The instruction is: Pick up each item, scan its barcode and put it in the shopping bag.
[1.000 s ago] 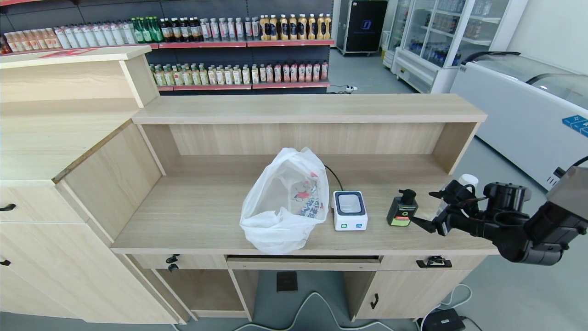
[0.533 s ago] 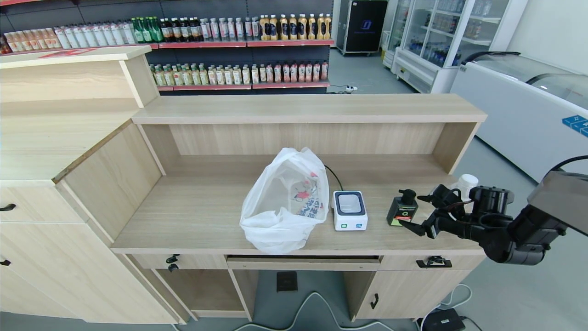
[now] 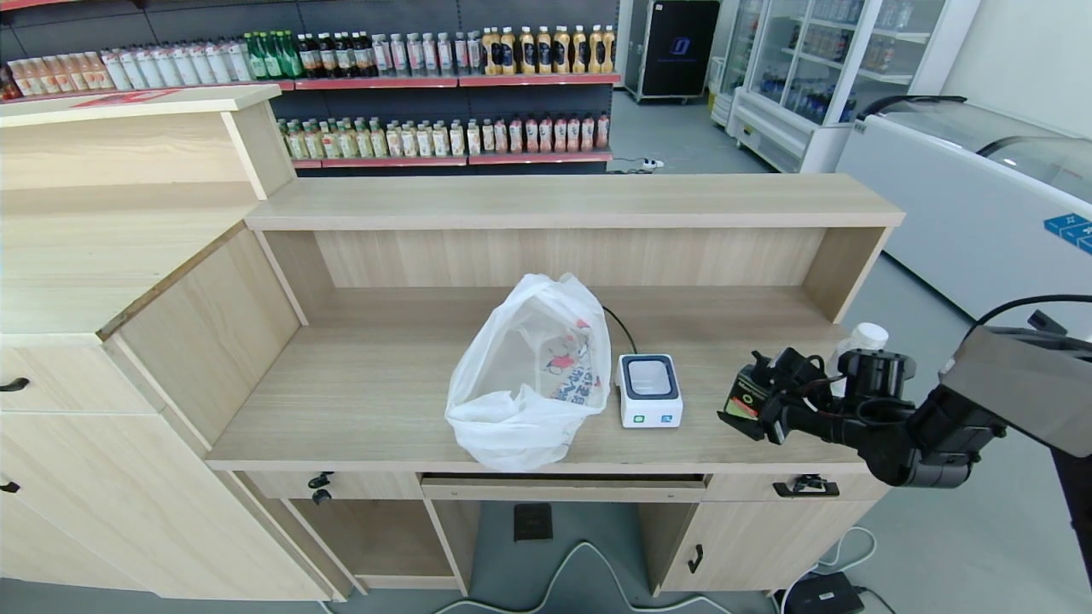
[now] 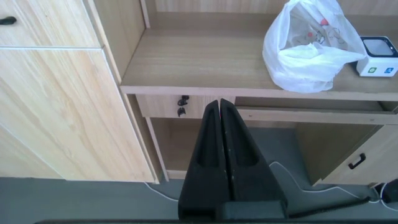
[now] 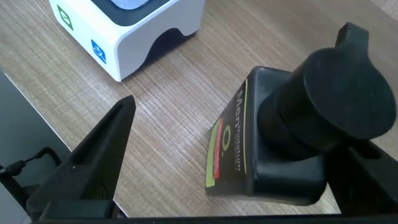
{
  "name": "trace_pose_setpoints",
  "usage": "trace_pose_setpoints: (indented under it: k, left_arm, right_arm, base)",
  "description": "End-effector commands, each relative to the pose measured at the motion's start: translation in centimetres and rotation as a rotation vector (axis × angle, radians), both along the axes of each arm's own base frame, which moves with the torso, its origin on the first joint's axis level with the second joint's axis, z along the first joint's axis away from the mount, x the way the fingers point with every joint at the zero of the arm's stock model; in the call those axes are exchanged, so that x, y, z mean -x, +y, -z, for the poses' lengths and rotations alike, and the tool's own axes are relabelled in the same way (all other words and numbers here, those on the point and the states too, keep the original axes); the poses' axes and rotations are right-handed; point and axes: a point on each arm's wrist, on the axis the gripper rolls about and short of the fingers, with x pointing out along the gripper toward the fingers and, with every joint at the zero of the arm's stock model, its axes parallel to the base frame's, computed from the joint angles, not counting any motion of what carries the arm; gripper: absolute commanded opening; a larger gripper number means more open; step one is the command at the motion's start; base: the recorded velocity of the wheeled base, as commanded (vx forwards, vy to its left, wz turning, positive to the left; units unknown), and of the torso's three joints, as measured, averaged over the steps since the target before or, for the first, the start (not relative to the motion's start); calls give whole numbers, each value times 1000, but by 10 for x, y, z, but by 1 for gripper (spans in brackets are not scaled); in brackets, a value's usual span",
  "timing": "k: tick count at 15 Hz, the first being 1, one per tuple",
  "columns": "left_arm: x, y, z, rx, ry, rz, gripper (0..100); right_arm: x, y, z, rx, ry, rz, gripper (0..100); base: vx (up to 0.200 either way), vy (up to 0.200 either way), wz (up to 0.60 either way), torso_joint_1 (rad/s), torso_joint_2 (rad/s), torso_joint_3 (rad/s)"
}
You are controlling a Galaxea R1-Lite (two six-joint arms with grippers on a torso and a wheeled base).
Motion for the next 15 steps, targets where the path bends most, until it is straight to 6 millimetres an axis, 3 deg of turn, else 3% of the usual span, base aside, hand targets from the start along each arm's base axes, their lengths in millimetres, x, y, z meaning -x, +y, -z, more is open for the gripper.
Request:
trace_pose_setpoints:
  k: [1, 12, 13, 15]
  left_arm:
    - [0, 0, 0, 0, 0, 0, 0]
    - [0, 0, 0, 0, 0, 0, 0]
    - [0, 0, 0, 0, 0, 0, 0]
    - [0, 0, 0, 0, 0, 0, 0]
  right_arm:
    - [-1, 6, 6, 0, 8, -14, 100]
    - [0, 7, 20, 7, 32, -16, 100]
    - [0, 6, 20, 7, 34, -14, 0]
    - [-1, 5, 20, 8, 29, -11, 0]
  base:
    - [0, 0, 0, 0, 0, 0]
    - [0, 0, 0, 0, 0, 0]
    - [0, 0, 0, 0, 0, 0]
    - [0, 0, 0, 0, 0, 0]
